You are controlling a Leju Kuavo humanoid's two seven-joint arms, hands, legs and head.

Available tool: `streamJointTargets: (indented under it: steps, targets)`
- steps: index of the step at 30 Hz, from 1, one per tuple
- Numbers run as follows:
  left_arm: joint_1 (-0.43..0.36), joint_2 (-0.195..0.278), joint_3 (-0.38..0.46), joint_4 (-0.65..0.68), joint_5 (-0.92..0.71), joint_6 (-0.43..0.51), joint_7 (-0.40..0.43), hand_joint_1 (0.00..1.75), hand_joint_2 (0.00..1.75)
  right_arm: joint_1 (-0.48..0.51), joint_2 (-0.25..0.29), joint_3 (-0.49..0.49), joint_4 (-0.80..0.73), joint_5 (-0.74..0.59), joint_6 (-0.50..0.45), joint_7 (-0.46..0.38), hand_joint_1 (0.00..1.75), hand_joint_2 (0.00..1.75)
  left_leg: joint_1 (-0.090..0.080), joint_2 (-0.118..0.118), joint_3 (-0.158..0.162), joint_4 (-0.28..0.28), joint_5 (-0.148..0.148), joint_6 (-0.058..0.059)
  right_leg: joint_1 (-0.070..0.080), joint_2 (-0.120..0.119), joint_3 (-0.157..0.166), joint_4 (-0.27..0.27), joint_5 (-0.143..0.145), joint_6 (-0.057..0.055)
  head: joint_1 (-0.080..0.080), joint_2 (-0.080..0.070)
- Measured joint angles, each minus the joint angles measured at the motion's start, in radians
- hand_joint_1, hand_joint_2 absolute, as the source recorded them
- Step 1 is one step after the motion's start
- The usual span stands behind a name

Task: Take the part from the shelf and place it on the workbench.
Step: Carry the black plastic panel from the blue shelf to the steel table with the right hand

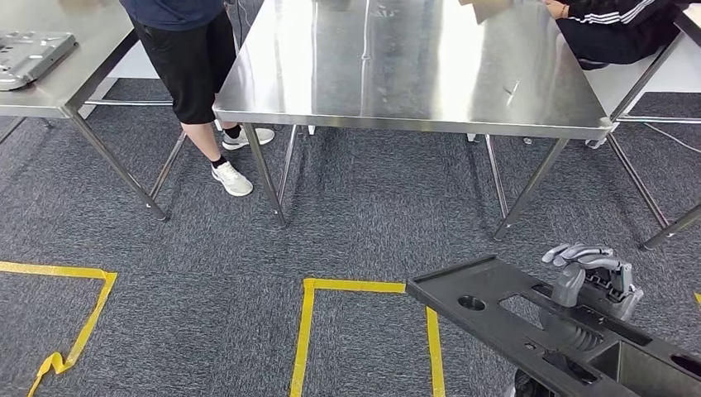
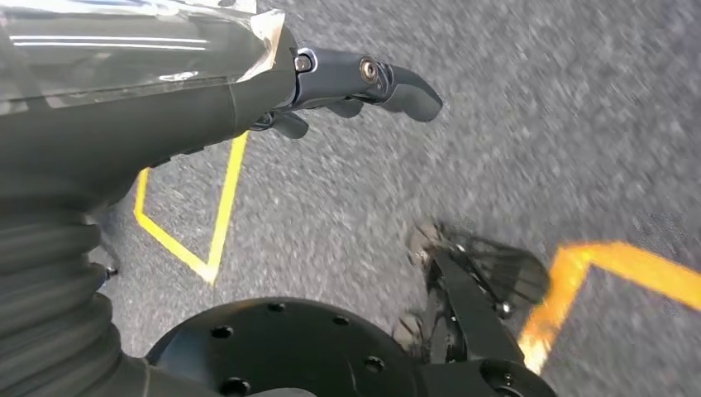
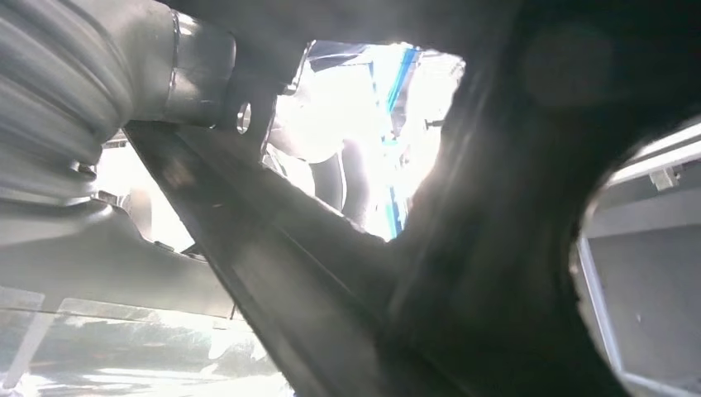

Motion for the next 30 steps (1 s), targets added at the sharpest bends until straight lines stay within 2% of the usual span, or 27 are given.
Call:
streamJointTargets:
  steps: [2,3,4,6,7,8,10,12,13,14,15,16,18,20,21,22,23,24,25,26,27,28,29,30]
  targets:
    - [0.001,0.000,0.000,-0.001,0.000,0.000,0.000,0.00,1.75,0.001,0.001,0.000,0.000,0.001,0.004,0.000,1.75,1.75,0.000,-0.011,-0.069,0.132,-0.053,-0.003,0.003,0.004,0.000,0.000,-0.001,-0.007,-0.001,0.000]
    - [0.001,0.000,0.000,-0.002,-0.001,0.000,0.000,0.00,1.75,0.001,0.001,0.000,0.000,0.002,0.008,0.000,1.75,1.75,0.000,-0.012,-0.090,0.166,-0.056,-0.003,0.005,0.007,0.001,0.001,-0.002,-0.008,0.000,0.000]
    - [0.001,0.000,0.000,-0.003,-0.001,0.000,0.000,0.00,1.75,0.001,0.001,0.000,0.000,0.003,0.014,0.000,1.75,1.75,0.000,-0.013,-0.092,0.160,-0.038,-0.002,0.006,0.010,0.002,0.001,-0.002,-0.008,-0.001,0.000]
    - [0.001,0.000,0.000,-0.004,-0.004,0.000,0.002,0.00,1.75,0.001,0.001,0.000,0.000,0.004,0.031,0.000,1.75,1.75,0.002,-0.014,-0.046,0.051,0.036,0.001,0.006,0.018,0.005,0.002,-0.003,-0.007,-0.001,0.000]
    - [0.001,0.000,0.000,-0.005,-0.006,0.000,0.002,0.00,1.75,0.001,0.001,0.000,0.000,0.005,0.041,0.000,1.75,1.75,0.002,-0.017,-0.015,-0.017,0.066,0.003,0.010,0.021,0.005,0.004,-0.005,-0.005,-0.001,0.000]
    - [0.001,0.000,0.000,-0.005,-0.008,0.001,0.002,0.00,1.75,0.000,0.001,0.000,0.000,0.006,0.049,0.000,1.75,1.75,0.001,-0.020,0.007,-0.066,0.085,0.006,0.013,0.024,0.003,0.006,-0.006,-0.001,0.000,0.000]
    - [0.000,-0.002,-0.001,-0.006,-0.011,0.002,0.002,0.00,1.75,0.000,0.000,0.000,0.000,0.010,0.062,0.000,1.75,1.75,-0.001,-0.023,0.021,-0.103,0.091,0.010,0.020,0.027,-0.002,0.011,-0.009,0.004,0.002,0.000]
    - [-0.001,-0.004,-0.001,-0.007,-0.011,0.005,0.001,0.00,1.75,0.000,0.000,0.000,0.000,0.012,0.069,0.000,1.75,1.75,-0.008,-0.022,0.019,-0.103,0.092,0.017,0.019,0.028,-0.003,0.007,-0.008,0.007,0.003,0.000]
    - [-0.001,-0.005,-0.001,-0.008,-0.011,0.006,0.000,0.00,1.75,0.000,0.000,-0.001,0.000,0.012,0.071,0.000,1.75,1.75,-0.012,-0.022,0.018,-0.104,0.090,0.024,0.018,0.028,-0.001,0.007,-0.005,0.012,0.003,0.000]
    - [-0.001,-0.005,-0.001,-0.008,-0.011,0.006,-0.001,0.00,1.75,0.000,0.000,-0.001,0.000,0.012,0.072,0.000,1.75,1.75,-0.016,-0.022,0.017,-0.105,0.088,0.034,0.015,0.028,0.001,0.008,0.001,0.023,0.003,0.000]
    - [-0.001,-0.006,-0.001,-0.008,-0.011,0.006,-0.001,0.00,1.75,0.000,0.000,-0.002,0.000,0.012,0.073,0.000,1.75,1.75,-0.016,-0.022,0.020,-0.107,0.087,0.045,0.013,0.028,0.000,0.012,0.005,0.032,0.003,0.000]
    - [-0.001,-0.007,-0.001,-0.009,-0.011,0.006,-0.002,0.00,1.75,0.001,0.000,-0.002,0.000,0.012,0.074,0.000,1.75,1.75,-0.014,-0.020,0.024,-0.111,0.087,0.054,0.012,0.026,-0.003,0.024,0.003,0.037,0.003,0.000]
    - [-0.002,-0.009,-0.001,-0.010,-0.010,0.007,-0.003,0.00,1.75,-0.001,0.000,-0.004,0.000,0.013,0.076,0.000,1.75,1.75,-0.009,-0.016,0.035,-0.114,0.087,0.063,0.011,0.020,-0.033,0.086,-0.031,0.033,0.007,0.000]
    - [-0.002,-0.010,-0.001,-0.012,-0.010,0.009,-0.003,0.00,1.75,0.000,0.000,-0.005,0.000,0.013,0.079,0.000,1.75,1.75,-0.009,-0.011,0.035,-0.114,0.085,0.065,0.010,0.016,-0.094,0.209,-0.087,0.030,0.011,0.000]
    - [-0.002,-0.011,-0.001,-0.012,-0.009,0.010,-0.003,0.00,1.75,0.002,-0.001,-0.006,0.000,0.013,0.080,0.000,1.75,1.75,-0.009,-0.010,0.035,-0.114,0.084,0.064,0.009,0.016,-0.123,0.261,-0.107,0.033,0.011,0.000]
    - [-0.002,-0.011,-0.001,-0.012,-0.009,0.011,-0.003,0.00,1.75,0.004,-0.001,-0.007,0.000,0.013,0.081,0.000,1.75,1.75,-0.009,-0.008,0.036,-0.114,0.082,0.062,0.009,0.015,-0.139,0.287,-0.114,0.039,0.011,0.000]
    - [-0.002,-0.011,-0.001,-0.012,-0.009,0.011,-0.002,0.00,1.75,0.005,-0.001,-0.007,0.000,0.013,0.082,0.000,1.75,1.75,-0.008,-0.008,0.039,-0.114,0.078,0.059,0.007,0.014,-0.135,0.274,-0.104,0.047,0.011,0.000]
    - [-0.002,-0.012,-0.001,-0.012,-0.009,0.012,-0.001,0.00,1.75,0.005,-0.001,-0.008,0.000,0.013,0.083,0.000,1.75,1.75,-0.006,-0.008,0.045,-0.114,0.074,0.055,0.005,0.012,-0.112,0.222,-0.079,0.058,0.011,0.000]
    - [-0.002,-0.012,-0.001,-0.012,-0.010,0.012,0.000,0.00,1.75,0.005,-0.001,-0.009,0.000,0.013,0.083,0.000,1.75,1.75,-0.005,-0.007,0.051,-0.113,0.069,0.050,0.003,0.007,-0.079,0.147,-0.047,0.068,0.012,0.000]
    - [-0.002,-0.012,-0.001,-0.012,-0.010,0.012,0.001,0.00,1.75,0.005,-0.001,-0.011,0.001,0.013,0.084,0.000,1.75,1.75,-0.004,-0.007,0.059,-0.113,0.064,0.044,0.002,0.002,-0.051,0.083,-0.028,0.069,0.013,0.000]
    - [-0.002,-0.012,-0.001,-0.013,-0.010,0.012,0.002,0.00,1.75,0.004,-0.001,-0.013,0.002,0.013,0.085,0.000,1.75,1.75,-0.004,-0.006,0.064,-0.114,0.059,0.037,0.005,-0.004,-0.032,0.038,-0.019,0.061,0.013,0.000]
    - [-0.002,-0.012,-0.001,-0.013,-0.010,0.012,0.002,0.00,1.75,0.004,-0.001,-0.016,0.002,0.013,0.086,0.000,1.75,1.75,-0.005,-0.005,0.069,-0.115,0.054,0.029,0.008,-0.008,-0.022,0.017,-0.016,0.046,0.013,0.000]
    - [-0.002,-0.012,-0.001,-0.014,-0.011,0.012,0.003,0.00,1.75,0.004,-0.001,-0.018,0.003,0.013,0.086,0.000,1.75,1.75,-0.006,-0.003,0.075,-0.114,0.052,0.022,0.012,-0.009,-0.019,0.017,-0.022,0.029,0.013,0.000]
    - [-0.003,-0.012,-0.001,-0.014,-0.011,0.012,0.004,0.00,1.75,0.004,-0.001,-0.020,0.003,0.014,0.087,0.000,1.75,1.75,-0.005,-0.002,0.077,-0.111,0.051,0.017,0.011,-0.007,-0.012,0.016,-0.019,0.017,0.013,0.000]
